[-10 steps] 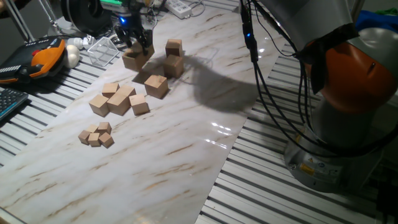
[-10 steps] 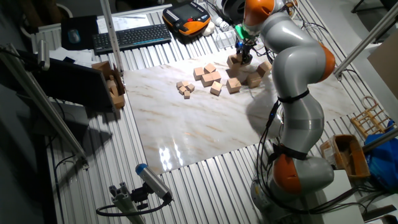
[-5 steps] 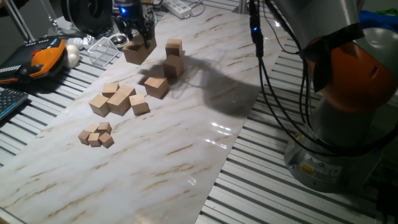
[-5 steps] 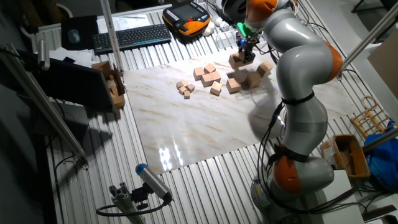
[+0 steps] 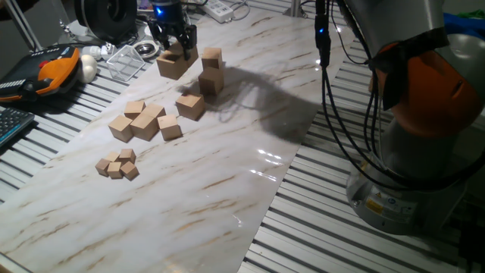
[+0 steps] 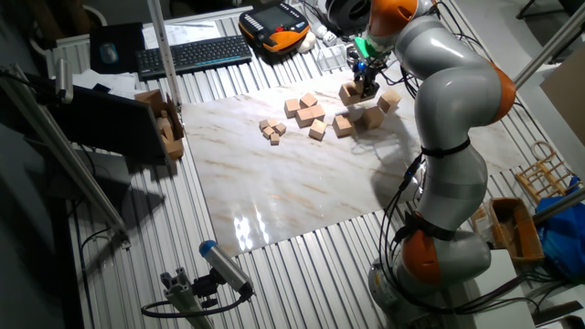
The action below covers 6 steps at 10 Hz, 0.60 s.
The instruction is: Stack the blocks into a pyramid shape
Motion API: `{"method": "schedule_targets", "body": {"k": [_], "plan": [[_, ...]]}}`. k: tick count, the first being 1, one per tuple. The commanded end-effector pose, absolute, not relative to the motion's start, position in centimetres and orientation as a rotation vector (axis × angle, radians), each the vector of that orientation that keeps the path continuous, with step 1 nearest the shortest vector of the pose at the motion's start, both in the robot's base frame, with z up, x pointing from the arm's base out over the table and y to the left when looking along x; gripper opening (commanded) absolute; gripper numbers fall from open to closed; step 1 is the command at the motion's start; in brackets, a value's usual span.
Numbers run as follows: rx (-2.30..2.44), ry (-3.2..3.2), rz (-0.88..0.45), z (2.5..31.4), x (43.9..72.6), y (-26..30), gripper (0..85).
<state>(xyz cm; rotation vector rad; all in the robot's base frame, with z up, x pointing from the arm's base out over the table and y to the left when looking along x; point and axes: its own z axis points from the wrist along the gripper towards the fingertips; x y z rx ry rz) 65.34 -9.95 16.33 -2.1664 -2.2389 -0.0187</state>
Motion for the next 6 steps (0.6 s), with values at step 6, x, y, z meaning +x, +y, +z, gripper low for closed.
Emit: {"method": "schedule_targets", "body": {"k": [6], "plan": [[-2.133,-2.305,0.015,15.79,65.28,-9.85,0.0]]}}
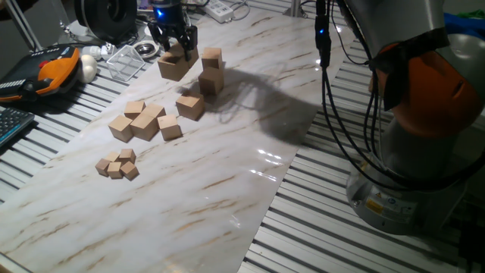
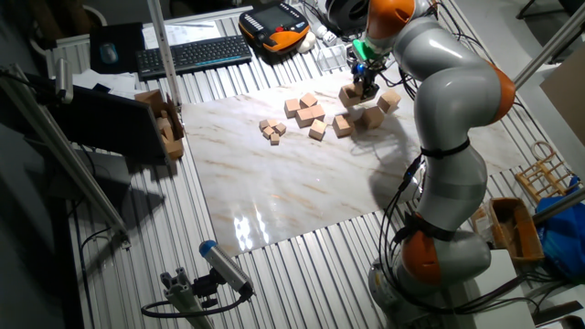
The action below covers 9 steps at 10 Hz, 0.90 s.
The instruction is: Stack the blocks into a pyramid shape
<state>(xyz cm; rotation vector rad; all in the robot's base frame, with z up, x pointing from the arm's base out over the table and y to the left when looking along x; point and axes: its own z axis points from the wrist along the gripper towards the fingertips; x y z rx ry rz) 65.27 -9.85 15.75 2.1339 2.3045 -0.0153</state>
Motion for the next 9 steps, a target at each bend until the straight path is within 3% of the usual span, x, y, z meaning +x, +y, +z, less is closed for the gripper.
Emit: {"method": "schedule_targets", "body": {"k": [1,9], "plan": [[2.130,2.305,-0.012,15.65,65.24,-9.82,0.0],[2.087,2.307,0.027,15.65,65.15,-9.80,0.0]]}}
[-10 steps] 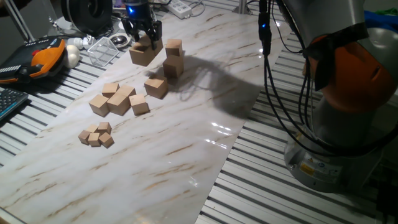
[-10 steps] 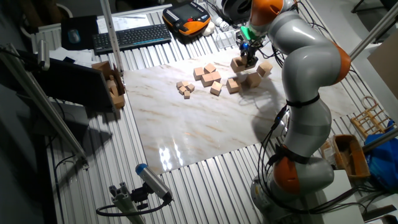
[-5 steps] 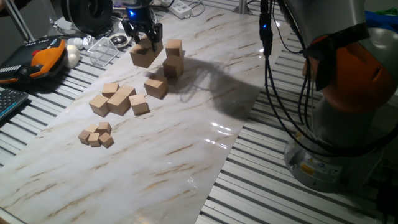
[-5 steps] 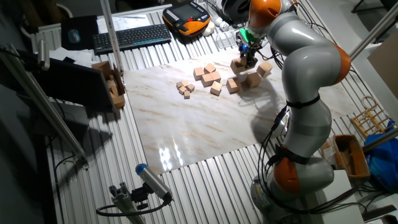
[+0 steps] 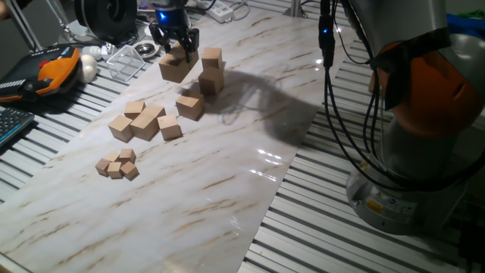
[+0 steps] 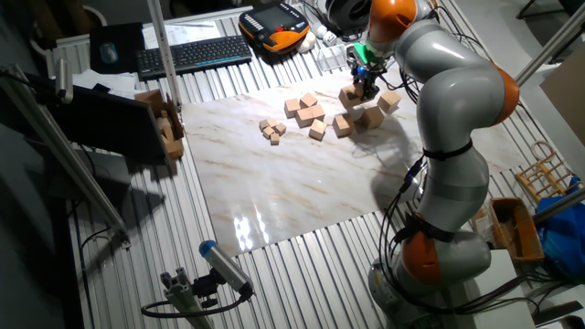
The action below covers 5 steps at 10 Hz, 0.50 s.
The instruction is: Stack the blocks into a pyramid shape
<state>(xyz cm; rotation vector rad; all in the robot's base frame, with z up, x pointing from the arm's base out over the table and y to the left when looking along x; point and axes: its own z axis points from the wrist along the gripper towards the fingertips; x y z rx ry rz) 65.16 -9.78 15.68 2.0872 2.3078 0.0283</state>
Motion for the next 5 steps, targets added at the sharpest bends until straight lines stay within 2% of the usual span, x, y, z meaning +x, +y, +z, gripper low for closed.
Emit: {"method": "schedule_targets", "body": {"k": [1,5], "plan": [[2.083,2.314,0.034,15.65,65.15,-9.80,0.0],[2.059,2.330,0.041,15.65,65.15,-9.80,0.0]]}}
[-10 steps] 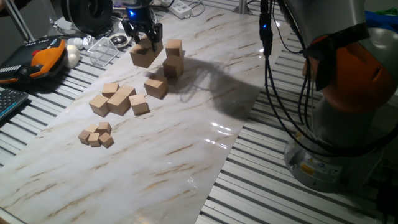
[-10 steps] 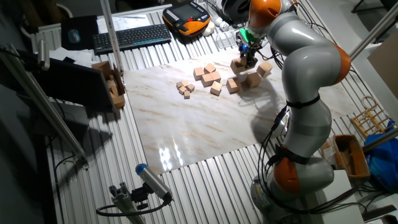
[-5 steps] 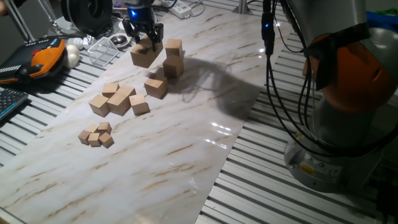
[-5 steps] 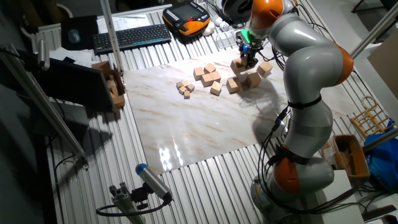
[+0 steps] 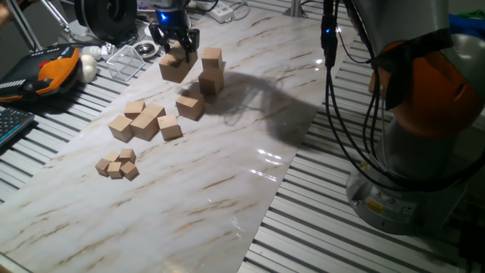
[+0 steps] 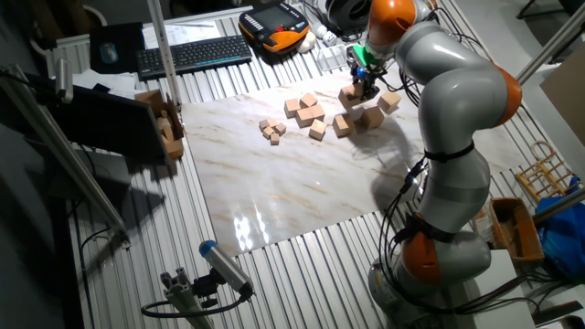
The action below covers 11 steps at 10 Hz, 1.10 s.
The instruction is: Stack the blocks into a pyramid shape
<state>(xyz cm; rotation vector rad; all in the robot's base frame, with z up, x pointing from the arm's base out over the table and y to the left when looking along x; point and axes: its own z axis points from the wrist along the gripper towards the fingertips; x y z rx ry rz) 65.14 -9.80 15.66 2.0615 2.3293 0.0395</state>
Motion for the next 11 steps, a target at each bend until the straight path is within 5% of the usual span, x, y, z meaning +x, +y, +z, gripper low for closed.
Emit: {"method": "schedule_targets", "body": {"k": [1,11], "plan": [[2.072,2.327,0.036,15.6,65.1,-9.8,0.0],[2.133,2.290,0.030,14.6,60.5,-10.2,0.0]]}}
